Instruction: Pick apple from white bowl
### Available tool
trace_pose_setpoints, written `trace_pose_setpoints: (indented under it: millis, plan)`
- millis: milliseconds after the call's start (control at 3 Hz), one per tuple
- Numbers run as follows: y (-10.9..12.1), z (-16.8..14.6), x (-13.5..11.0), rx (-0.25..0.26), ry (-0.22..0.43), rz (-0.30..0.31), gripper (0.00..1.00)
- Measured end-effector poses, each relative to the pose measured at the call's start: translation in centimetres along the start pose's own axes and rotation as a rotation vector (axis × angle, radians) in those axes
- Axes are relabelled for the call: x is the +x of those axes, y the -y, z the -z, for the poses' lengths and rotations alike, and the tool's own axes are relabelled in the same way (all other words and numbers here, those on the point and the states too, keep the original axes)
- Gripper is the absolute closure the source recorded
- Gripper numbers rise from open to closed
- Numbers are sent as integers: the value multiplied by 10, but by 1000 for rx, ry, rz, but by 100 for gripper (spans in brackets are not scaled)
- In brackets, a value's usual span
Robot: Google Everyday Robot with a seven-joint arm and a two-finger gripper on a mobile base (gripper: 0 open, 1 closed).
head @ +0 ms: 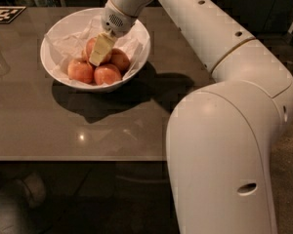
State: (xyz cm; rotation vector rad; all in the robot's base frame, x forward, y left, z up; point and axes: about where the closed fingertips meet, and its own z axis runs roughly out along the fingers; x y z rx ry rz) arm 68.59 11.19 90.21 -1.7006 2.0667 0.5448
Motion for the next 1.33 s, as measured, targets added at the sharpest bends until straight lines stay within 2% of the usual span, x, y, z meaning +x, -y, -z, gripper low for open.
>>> trace_pose_setpoints:
  millis: [333,667,1333]
  plan:
    - [-4,13,-5,46,17,38,100]
    - [-27,50,-22,143,30,93,100]
    - [-91,146,-73,293,28,233,100]
